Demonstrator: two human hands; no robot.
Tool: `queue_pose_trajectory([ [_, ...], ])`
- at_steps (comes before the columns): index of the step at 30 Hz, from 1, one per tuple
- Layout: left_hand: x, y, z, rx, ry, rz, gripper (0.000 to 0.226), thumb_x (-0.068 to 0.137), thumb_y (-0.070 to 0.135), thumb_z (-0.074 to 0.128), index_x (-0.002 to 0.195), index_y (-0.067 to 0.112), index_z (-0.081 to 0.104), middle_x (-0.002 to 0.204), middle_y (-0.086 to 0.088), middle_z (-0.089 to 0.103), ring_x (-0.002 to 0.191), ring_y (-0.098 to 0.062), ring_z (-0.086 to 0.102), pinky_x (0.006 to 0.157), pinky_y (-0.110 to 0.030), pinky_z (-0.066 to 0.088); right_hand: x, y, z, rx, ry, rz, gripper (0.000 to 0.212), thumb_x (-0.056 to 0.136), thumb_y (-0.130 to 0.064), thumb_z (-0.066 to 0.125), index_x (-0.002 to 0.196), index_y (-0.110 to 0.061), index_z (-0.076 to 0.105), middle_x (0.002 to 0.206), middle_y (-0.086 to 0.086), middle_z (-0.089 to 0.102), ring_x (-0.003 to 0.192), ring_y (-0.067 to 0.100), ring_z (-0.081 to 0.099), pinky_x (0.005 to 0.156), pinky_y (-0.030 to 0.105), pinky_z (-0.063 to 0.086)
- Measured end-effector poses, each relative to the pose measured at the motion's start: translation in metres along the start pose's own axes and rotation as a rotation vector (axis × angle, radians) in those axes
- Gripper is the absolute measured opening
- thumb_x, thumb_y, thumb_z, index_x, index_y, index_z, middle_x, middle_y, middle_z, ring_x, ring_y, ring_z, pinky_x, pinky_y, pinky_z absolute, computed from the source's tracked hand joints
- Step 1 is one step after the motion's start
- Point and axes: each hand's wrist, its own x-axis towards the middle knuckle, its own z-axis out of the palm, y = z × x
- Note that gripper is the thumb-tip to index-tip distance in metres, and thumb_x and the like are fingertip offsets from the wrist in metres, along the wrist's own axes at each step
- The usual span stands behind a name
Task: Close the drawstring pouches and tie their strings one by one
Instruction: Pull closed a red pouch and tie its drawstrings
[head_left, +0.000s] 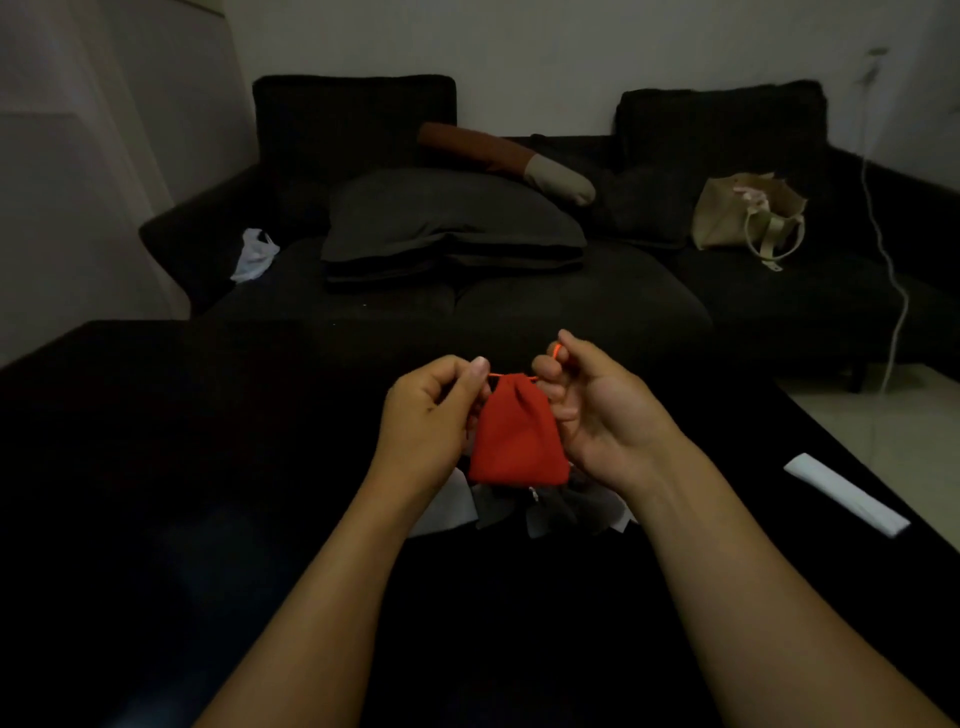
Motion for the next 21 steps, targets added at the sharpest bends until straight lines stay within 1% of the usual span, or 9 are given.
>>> queue_pose_trajectory([
  [3,0.004,0.004,0.0,-0.34,-0.006,-0.166,0.038,0.101,0.022,0.05,0.064,0.016,0.056,0.059,0.001,0.051,0.053,-0.008,0.044,0.05,-0.02,0.035,-0.002,-0.004,0.005,-0.113,0.023,-0.048,0.03,0.102,-0.025,0.045,0.073,-0.016,0.045,0.056,-0.003,0.042,0.042,0.006,0.034,0.034,0.015,0.027],
  [5,0.005,0.006,0.003,-0.562,-0.009,-0.213,0.033,0.099,0.02,0.049,0.067,0.014,0.053,0.064,0.004,0.056,0.063,-0.007,0.048,0.058,-0.021,0.033,-0.002,-0.007,0.009,-0.122,0.03,-0.123,0.032,0.103,-0.024,0.044,0.072,-0.016,0.043,0.055,-0.003,0.037,0.041,0.005,0.03,0.035,0.015,0.027],
  [8,0.003,0.007,0.004,-0.678,-0.12,-0.203,0.022,0.087,0.027,0.057,0.071,0.014,0.061,0.089,0.004,0.067,0.083,-0.009,0.054,0.074,-0.026,0.034,-0.003,-0.009,0.013,-0.154,0.028,-0.203,0.033,0.103,-0.025,0.044,0.072,-0.017,0.042,0.056,-0.003,0.033,0.043,0.007,0.029,0.039,0.017,0.029],
  [10,0.001,0.009,0.001,-0.709,-0.203,-0.201,0.024,0.087,0.031,0.056,0.071,0.019,0.069,0.109,0.002,0.068,0.082,-0.006,0.052,0.074,-0.026,0.033,-0.005,-0.004,0.012,-0.216,-0.002,-0.191,0.032,0.104,-0.028,0.043,0.073,-0.017,0.042,0.057,-0.002,0.037,0.046,0.008,0.033,0.041,0.019,0.032],
  [12,0.001,0.013,-0.002,-0.717,-0.205,-0.186,0.025,0.088,0.032,0.053,0.073,0.019,0.068,0.122,0.004,0.068,0.077,-0.002,0.052,0.069,-0.023,0.034,-0.007,0.001,0.011,-0.284,-0.026,-0.184,0.032,0.104,-0.03,0.043,0.074,-0.018,0.043,0.059,-0.001,0.041,0.048,0.01,0.037,0.041,0.02,0.035],
  [14,0.002,0.016,-0.004,-0.642,-0.174,-0.154,0.025,0.089,0.032,0.053,0.074,0.017,0.067,0.122,0.006,0.07,0.078,0.001,0.059,0.069,-0.02,0.039,-0.007,0.001,0.011,-0.334,-0.007,-0.186,0.032,0.104,-0.031,0.043,0.074,-0.019,0.043,0.06,-0.001,0.043,0.048,0.01,0.039,0.041,0.02,0.036],
  [18,0.001,0.015,-0.006,-0.472,-0.166,-0.106,0.024,0.085,0.033,0.057,0.074,0.021,0.075,0.133,-0.004,0.064,0.106,-0.012,0.065,0.09,-0.028,0.049,-0.008,-0.002,0.012,-0.386,0.036,-0.199,0.033,0.104,-0.033,0.043,0.074,-0.019,0.044,0.058,-0.002,0.043,0.049,0.01,0.041,0.042,0.02,0.039],
  [20,0.0,0.014,-0.004,-0.401,-0.171,-0.079,0.024,0.084,0.032,0.058,0.076,0.016,0.074,0.128,0.001,0.067,0.111,-0.017,0.066,0.093,-0.031,0.05,-0.008,-0.001,0.01,-0.431,0.055,-0.191,0.032,0.104,-0.033,0.043,0.075,-0.019,0.045,0.058,-0.002,0.042,0.05,0.01,0.042,0.045,0.021,0.04],
  [21,-0.001,0.013,-0.004,-0.397,-0.189,-0.075,0.024,0.085,0.031,0.058,0.076,0.016,0.074,0.121,0.002,0.071,0.107,-0.017,0.067,0.091,-0.031,0.051,-0.008,0.0,0.01,-0.441,0.054,-0.186,0.032,0.104,-0.033,0.043,0.075,-0.019,0.045,0.058,-0.002,0.041,0.05,0.01,0.041,0.046,0.022,0.04],
])
